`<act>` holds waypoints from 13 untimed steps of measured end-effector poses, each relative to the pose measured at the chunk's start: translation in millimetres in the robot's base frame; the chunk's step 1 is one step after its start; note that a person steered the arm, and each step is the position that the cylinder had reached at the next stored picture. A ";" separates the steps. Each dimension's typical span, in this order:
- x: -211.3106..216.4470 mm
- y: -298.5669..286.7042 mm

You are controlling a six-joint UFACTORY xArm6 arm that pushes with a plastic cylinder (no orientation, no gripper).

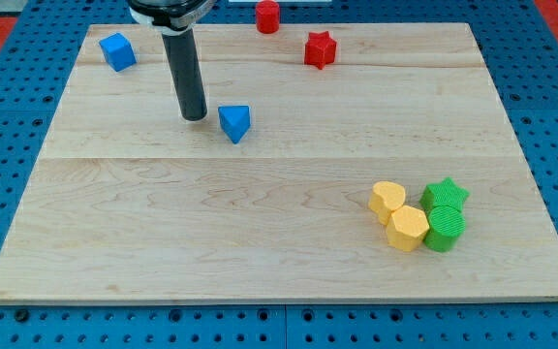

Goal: Move the blue triangle towards center right side of board

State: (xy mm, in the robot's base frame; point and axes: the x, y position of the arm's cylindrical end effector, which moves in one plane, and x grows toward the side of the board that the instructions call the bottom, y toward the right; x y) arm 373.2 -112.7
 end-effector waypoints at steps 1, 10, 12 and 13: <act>10.8 -1.1; 9.9 87.5; 17.5 138.6; 35.0 167.1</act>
